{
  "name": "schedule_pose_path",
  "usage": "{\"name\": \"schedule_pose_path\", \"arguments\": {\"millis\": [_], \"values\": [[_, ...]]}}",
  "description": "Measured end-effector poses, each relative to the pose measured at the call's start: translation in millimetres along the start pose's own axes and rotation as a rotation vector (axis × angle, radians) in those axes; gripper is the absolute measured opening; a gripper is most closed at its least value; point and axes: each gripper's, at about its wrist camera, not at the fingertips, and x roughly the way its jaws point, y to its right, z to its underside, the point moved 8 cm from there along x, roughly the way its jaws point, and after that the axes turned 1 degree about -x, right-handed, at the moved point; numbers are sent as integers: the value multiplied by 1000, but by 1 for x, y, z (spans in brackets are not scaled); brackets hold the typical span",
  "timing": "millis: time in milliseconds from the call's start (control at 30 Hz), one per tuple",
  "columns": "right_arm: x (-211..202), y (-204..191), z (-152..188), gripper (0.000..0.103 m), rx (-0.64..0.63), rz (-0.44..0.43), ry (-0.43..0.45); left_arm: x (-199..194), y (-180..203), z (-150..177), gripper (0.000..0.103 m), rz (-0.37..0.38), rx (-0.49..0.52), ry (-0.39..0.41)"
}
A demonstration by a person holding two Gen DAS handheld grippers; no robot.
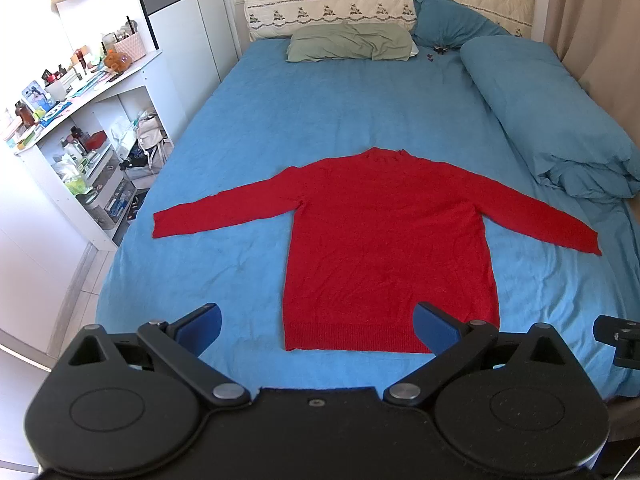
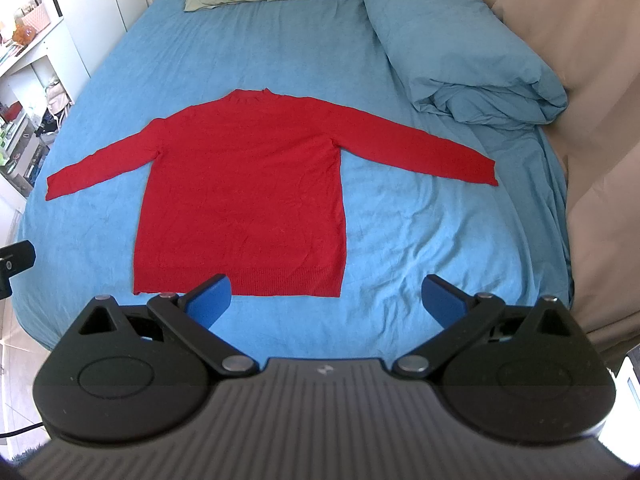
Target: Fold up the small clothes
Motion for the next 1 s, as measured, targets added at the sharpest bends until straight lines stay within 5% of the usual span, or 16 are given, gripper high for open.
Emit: {"name": "schedule_pose_path", "arguments": {"millis": [767,1000], "values": [[-11,-2,-3,103,39,3,42,-2,-10,-13,103,28,-10,-1],[0,19,-16,103,142,26,84,24,18,-38,103,110,25,7]]}}
